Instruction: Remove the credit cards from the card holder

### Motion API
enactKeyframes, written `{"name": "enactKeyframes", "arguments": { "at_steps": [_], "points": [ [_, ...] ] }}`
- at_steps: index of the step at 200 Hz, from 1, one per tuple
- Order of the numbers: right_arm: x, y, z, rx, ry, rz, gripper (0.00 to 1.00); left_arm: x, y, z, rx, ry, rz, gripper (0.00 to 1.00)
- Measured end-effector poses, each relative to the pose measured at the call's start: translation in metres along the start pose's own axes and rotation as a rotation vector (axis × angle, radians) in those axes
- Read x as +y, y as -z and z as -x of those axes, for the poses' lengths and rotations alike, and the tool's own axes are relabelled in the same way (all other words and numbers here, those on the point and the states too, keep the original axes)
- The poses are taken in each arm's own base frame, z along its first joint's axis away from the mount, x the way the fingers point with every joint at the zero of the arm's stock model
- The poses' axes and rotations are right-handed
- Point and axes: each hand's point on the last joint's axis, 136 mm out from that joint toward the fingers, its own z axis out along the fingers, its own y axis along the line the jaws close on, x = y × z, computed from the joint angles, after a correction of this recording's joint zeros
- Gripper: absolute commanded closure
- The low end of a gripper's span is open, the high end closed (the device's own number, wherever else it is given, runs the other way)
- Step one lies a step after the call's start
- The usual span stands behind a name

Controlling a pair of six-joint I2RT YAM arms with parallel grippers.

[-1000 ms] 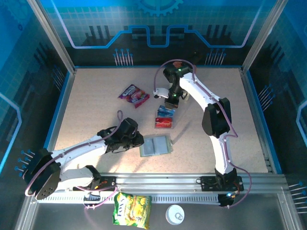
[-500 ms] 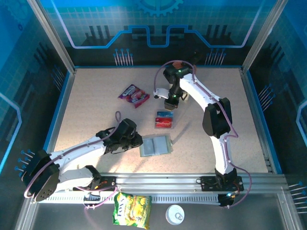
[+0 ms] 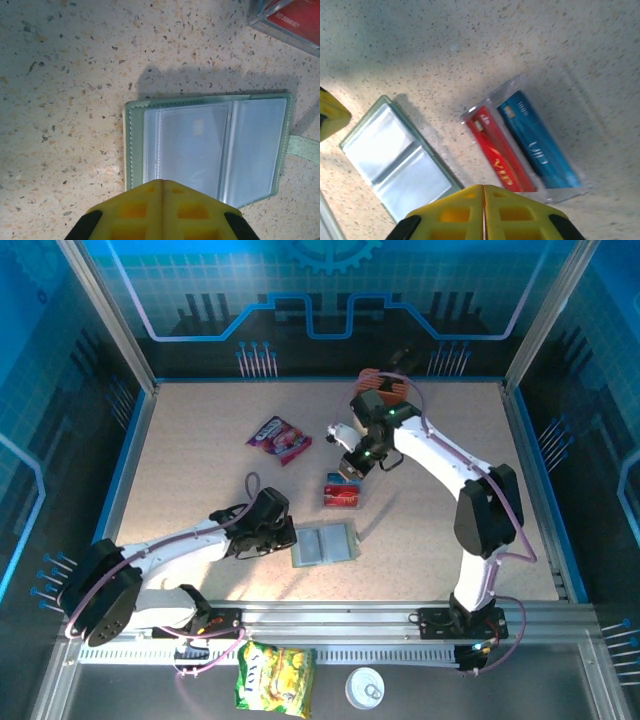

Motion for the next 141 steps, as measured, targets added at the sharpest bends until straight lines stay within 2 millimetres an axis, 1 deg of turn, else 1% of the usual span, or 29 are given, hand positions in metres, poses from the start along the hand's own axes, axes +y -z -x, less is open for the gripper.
{"name": "enactKeyframes", "arguments": {
  "at_steps": [19, 58, 84, 103, 127, 141],
  "points": [
    [0.014, -0.009, -0.01, -0.026, -0.106, 0.03, 0.99, 0.0, -0.003, 0.0, 0.005, 0.0, 0.0, 1.0],
    [0.04, -0.031, -0.02, -0.073, -0.337, 0.119, 1.0, 0.0, -0.01, -0.004, 0.033, 0.002, 0.002, 1.0],
    [0.056, -0.044, -0.031, -0.07, -0.476, 0.185, 1.0, 0.002, -0.012, -0.007, 0.046, 0.004, 0.008, 1.0],
    [0.07, -0.052, -0.033, -0.06, -0.526, 0.224, 1.0, 0.002, -0.012, -0.007, 0.046, 0.004, 0.008, 1.0],
    [0.089, -0.06, -0.036, -0.048, -0.549, 0.26, 0.93, 0.003, -0.013, -0.007, 0.047, 0.004, 0.01, 1.0],
    [0.097, -0.064, -0.039, -0.039, -0.558, 0.277, 0.91, 0.003, -0.013, -0.007, 0.048, 0.004, 0.011, 1.0]
  ]
}}
